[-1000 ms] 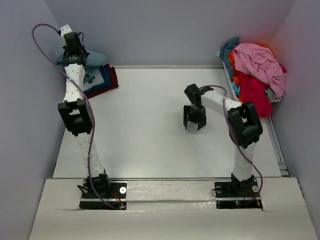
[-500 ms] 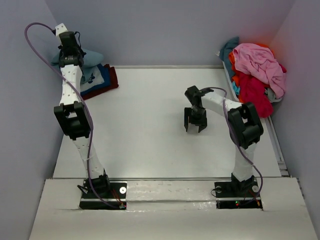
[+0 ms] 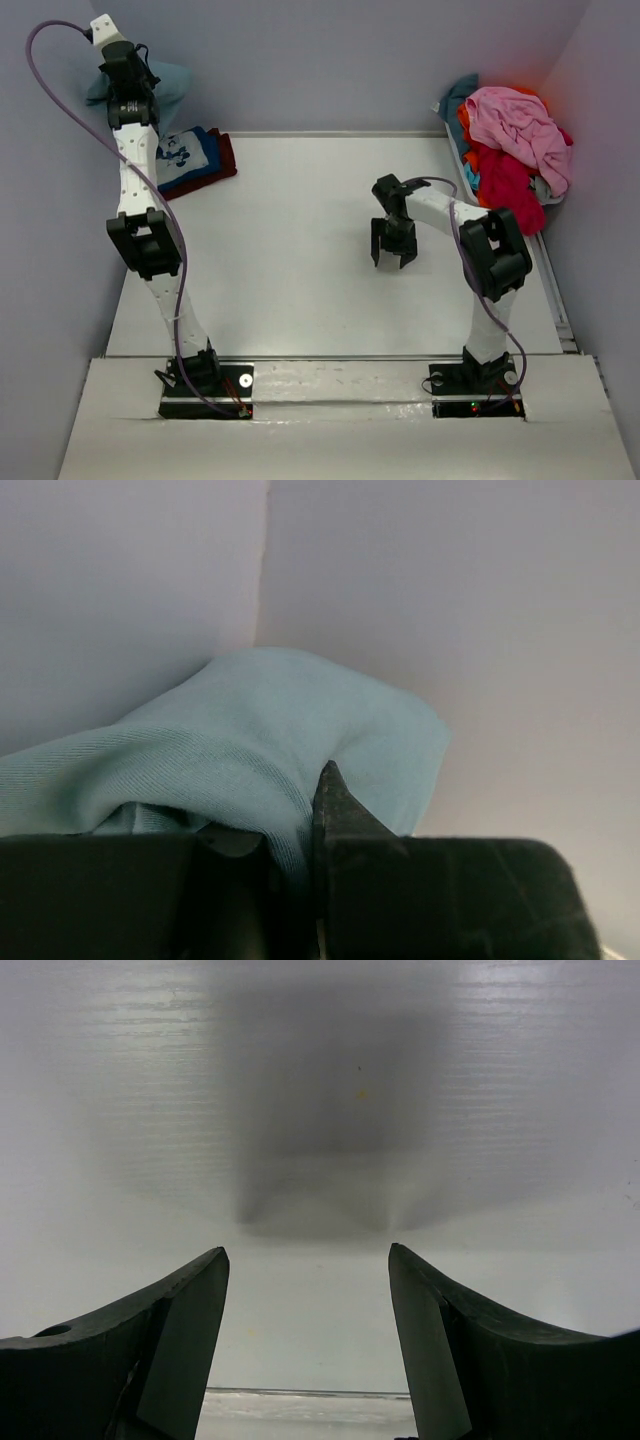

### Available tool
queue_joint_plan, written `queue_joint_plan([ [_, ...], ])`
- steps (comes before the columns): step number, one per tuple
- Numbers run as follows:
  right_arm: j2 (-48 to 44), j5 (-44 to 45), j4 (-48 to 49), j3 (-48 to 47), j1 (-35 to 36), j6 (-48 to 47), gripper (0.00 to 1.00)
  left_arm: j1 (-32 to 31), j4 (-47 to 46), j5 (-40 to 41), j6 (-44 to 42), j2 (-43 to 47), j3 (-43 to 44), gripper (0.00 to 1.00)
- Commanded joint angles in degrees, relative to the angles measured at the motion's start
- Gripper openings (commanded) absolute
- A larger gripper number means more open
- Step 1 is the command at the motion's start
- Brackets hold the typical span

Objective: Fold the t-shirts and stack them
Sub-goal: Put the neatly folded tshirt into the corner of the board with the left arm

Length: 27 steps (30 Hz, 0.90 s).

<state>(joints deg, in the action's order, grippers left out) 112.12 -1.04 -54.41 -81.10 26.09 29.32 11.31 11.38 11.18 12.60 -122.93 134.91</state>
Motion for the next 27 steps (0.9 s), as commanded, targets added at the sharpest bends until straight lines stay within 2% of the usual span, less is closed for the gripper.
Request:
queue_joint_plan([
  [1,-3.0,0.8,-1.7,1.1,0.7,-1.6,0.71,-0.1,-10.9,1.4,-0.8,0.3,4.2,0.05],
  [3,-3.0,0.8,-1.9,1.1,0.7,-2.0,0.71,-0.1,-10.9,1.0,-0.6,-1.0,5.6,0.05],
  [9,-2.9,3.0,-3.6,0.9,0.7,-3.9,0.71,0.5,-16.2,-0.5,1.2,-4.5,-0.5,0.05],
  [17,-1.1,2.1,-3.9,-0.2,0.7,-4.3,0.71,2.8,-13.0,-2.8,4.6,-12.2,3.3,0.05],
  [22,-0.1,2.0,-4.4,-1.6,0.7,-4.3,0.71,4.0,-12.8,-4.1,5.2,-10.1,0.0,0.05],
  [27,-0.5,1.6,-3.8,-1.2,0.7,-3.8,0.71,4.0,-15.2,-4.6,5.0,-0.8,-12.0,0.06],
])
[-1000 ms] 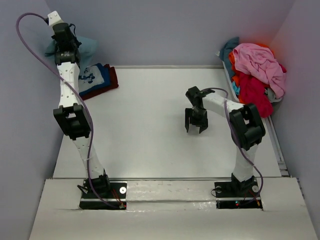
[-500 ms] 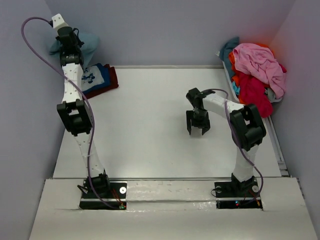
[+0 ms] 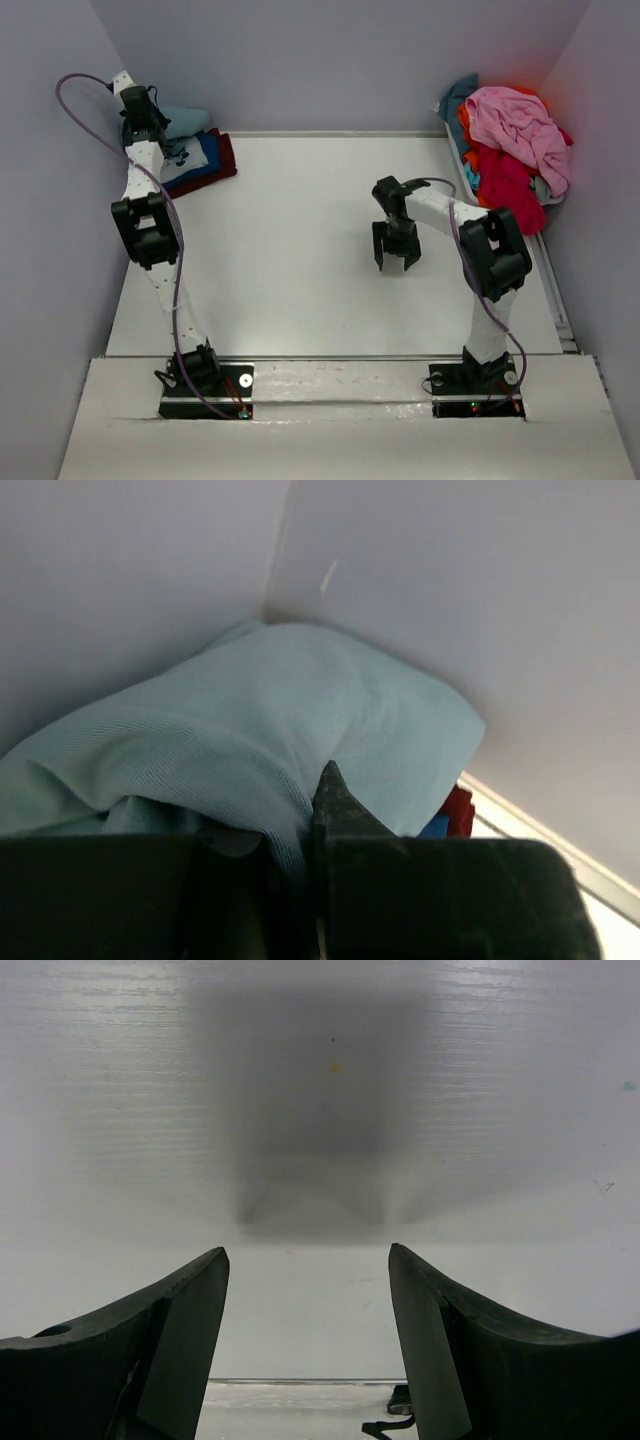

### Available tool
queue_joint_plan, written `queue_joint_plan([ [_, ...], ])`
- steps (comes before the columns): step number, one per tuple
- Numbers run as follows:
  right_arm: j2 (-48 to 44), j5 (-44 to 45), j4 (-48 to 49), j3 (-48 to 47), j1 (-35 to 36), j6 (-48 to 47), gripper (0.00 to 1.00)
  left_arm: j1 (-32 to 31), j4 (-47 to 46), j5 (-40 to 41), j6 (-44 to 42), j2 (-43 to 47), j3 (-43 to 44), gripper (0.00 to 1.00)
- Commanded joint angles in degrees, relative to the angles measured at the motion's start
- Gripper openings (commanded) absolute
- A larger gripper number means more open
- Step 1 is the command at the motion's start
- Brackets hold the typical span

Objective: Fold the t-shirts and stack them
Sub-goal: Put the neatly folded tshirt into the corner of the board with the left arm

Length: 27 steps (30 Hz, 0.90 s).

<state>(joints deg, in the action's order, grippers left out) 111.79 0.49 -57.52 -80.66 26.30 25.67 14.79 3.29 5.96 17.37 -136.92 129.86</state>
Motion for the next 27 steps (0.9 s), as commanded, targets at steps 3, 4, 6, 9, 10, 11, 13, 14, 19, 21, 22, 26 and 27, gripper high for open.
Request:
queue_joint_plan([
  [3,-0.4,-0.1,0.1,-0.9,0.5,0.3,0.71,0.5,-7.8,0.2,-0.7,18.0,-13.5,0.06],
  [4,-0.5,-0.1,0.3,-0.7,0.5,0.3,0.71,0.0,-7.7,-0.2,-0.9,19.1,-14.8,0.06],
  [6,-0.8,-1.7,1.0,-0.1,0.5,0.3,0.71,0.0,-6.9,-1.1,-1.3,22.0,-18.3,0.06],
  [9,-1.6,-2.3,1.9,0.5,0.5,0.4,0.71,-0.6,-5.5,-2.1,-2.0,24.8,-22.9,0.06],
  [10,-1.7,-2.5,2.1,0.9,0.5,0.4,0.71,-0.6,-4.2,-3.2,-2.0,25.4,-23.2,0.05],
  [11,-1.8,-2.7,2.7,1.2,0.5,0.4,0.71,-0.6,-3.1,-3.9,-1.8,25.6,-23.8,0.06],
  [13,-2.4,-3.0,3.1,2.1,0.5,0.4,0.71,-0.6,-0.4,-7.6,-1.5,26.5,-25.7,0.05],
  [14,-2.6,-3.4,3.7,2.4,0.5,0.4,0.71,-0.6,0.0,-8.7,-0.7,26.9,-28.1,0.06],
  [19,-3.9,-4.7,4.7,4.0,1.0,0.3,0.71,-0.6,3.6,-19.2,1.9,26.3,-31.3,0.06],
  [21,-4.4,-4.9,5.2,4.7,1.0,0.2,0.71,-0.6,3.7,-21.2,2.8,26.3,-32.8,0.06],
  [22,-4.6,-5.0,5.3,4.9,1.0,0.1,0.71,-1.2,3.5,-21.0,2.8,26.8,-33.1,0.06],
  [26,-4.6,-7.9,6.3,5.6,1.0,-0.2,0.71,-3.4,1.6,-16.2,2.1,29.3,-32.5,0.05],
  [27,-4.1,-8.4,6.1,4.5,1.0,-0.3,0.71,-3.4,2.4,-15.8,2.5,28.5,-31.1,0.06],
])
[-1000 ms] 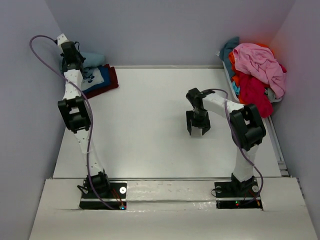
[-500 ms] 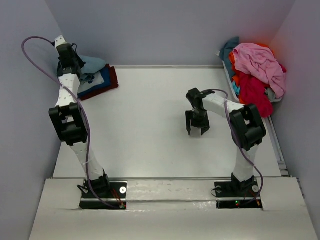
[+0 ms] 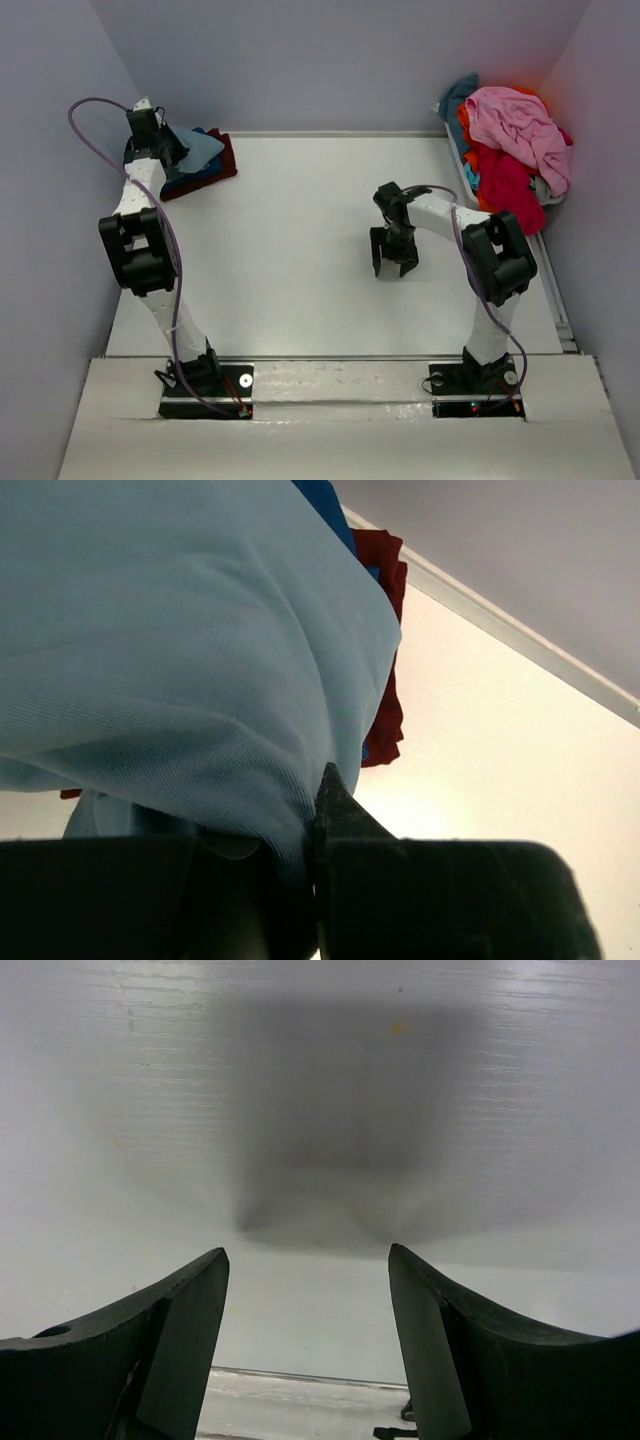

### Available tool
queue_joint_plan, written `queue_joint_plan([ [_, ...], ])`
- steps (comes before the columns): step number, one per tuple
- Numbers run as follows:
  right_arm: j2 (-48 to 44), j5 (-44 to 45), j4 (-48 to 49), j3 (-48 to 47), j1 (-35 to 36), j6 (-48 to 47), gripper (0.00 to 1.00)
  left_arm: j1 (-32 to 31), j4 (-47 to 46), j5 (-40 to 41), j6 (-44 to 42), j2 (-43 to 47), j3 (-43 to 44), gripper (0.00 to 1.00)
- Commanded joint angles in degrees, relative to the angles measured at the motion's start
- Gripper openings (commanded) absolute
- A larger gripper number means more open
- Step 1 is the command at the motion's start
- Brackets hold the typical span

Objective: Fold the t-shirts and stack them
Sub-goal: Put the neatly folded tshirt into the corner of the board with the left arm

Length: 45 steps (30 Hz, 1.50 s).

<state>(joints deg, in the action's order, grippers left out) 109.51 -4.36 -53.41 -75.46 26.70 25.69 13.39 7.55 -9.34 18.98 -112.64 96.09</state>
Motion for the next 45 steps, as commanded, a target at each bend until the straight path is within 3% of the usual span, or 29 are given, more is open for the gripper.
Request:
queue_joint_plan([
  [1,-1.3,-3.6,1.6,-1.5,1.2,-0.3,0.71,-2.0,-1.0,-0.5,0.9,4.2,4.2,0.06],
  [4,-0.6,-3.6,0.8,-3.4,1.2,-0.6,0.71,-2.0,1.5,-4.6,2.1,1.1,8.4,0.06],
  [10,-1.4,-3.1,0.1,-4.1,1.2,-1.4,0.71,-2.0,0.8,-12.4,4.7,-1.8,6.7,0.09],
  [16,-1.5,-3.8,1.2,-2.4,1.2,-1.3,0.71,-2.0,3.3,-11.2,6.1,-6.9,12.3,0.06],
  [27,-2.3,-2.5,0.5,-2.4,1.2,-2.2,0.71,-2.0,8.8,2.6,6.7,-17.7,47.2,0.06],
  [30,-2.9,-1.7,0.0,-2.3,1.2,-2.7,0.71,-3.2,4.2,8.2,2.0,-12.0,44.8,0.06],
  [33,-3.1,-0.7,-1.2,-1.7,1.2,-2.8,0.71,-5.5,-6.5,14.3,-5.9,-4.9,31.6,0.06],
  [38,-3.4,-0.8,-1.7,-0.7,1.2,-2.2,0.71,-5.5,-9.4,18.1,-7.6,-2.1,26.5,0.06],
  [41,-2.6,-0.7,-2.5,-1.4,1.2,-1.8,0.71,-3.8,-9.1,16.8,-6.3,-3.7,27.1,0.06],
  [45,-1.9,-0.3,-3.4,-2.8,1.2,-1.6,0.71,-1.7,-5.6,14.7,-4.0,-8.1,34.1,0.06],
])
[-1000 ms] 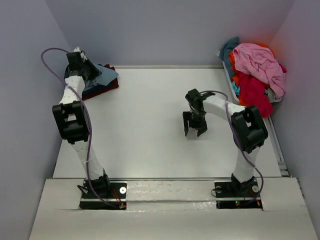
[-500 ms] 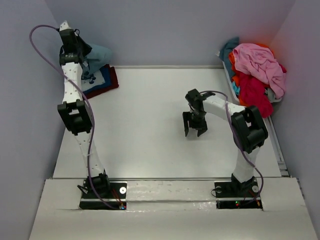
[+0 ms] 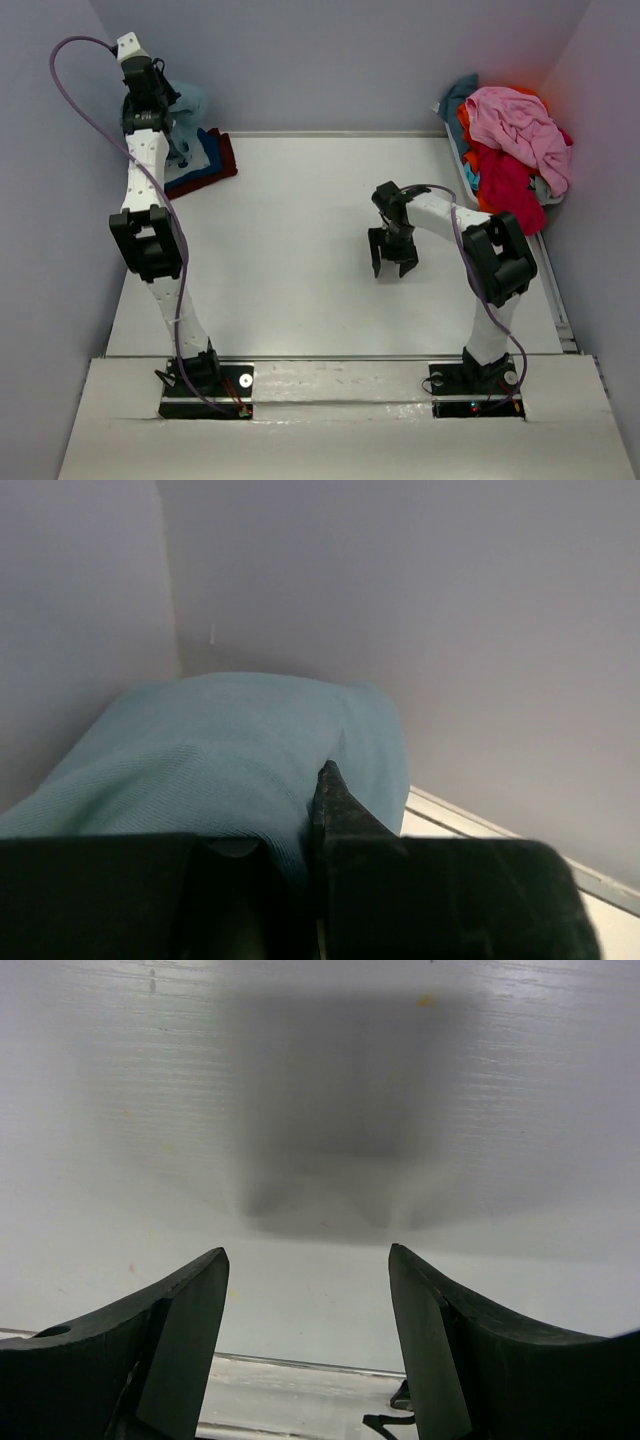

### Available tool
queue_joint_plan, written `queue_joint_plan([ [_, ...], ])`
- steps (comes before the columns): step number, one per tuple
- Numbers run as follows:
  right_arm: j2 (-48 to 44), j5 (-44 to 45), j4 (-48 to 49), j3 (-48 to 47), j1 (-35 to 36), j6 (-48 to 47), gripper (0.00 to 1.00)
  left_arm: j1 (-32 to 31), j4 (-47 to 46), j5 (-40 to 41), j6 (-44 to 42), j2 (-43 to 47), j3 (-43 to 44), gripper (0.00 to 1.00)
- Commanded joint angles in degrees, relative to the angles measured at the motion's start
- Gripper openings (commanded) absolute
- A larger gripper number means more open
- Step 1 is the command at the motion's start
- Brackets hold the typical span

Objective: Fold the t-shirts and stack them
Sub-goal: Put the neatly folded tshirt into the corner of the board with the left arm

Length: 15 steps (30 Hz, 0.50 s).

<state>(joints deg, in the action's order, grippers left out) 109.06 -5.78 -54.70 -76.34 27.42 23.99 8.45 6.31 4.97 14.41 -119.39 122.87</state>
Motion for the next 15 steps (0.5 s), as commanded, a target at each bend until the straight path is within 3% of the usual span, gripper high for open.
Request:
queue_joint_plan([
  [1,-1.1,1.2,-2.3,-2.3,0.4,0.1,0.71,3.2,-3.6,-0.2,1.3,-2.5,8.9,0.06],
  [10,1.2,2.0,-3.7,-5.0,1.0,1.1,0.71,5.2,-4.0,-3.6,2.3,-8.3,15.1,0.06],
  [15,1.4,2.4,-4.1,-5.6,2.1,1.8,0.71,5.2,-4.5,-6.6,0.5,-7.7,12.4,0.06],
])
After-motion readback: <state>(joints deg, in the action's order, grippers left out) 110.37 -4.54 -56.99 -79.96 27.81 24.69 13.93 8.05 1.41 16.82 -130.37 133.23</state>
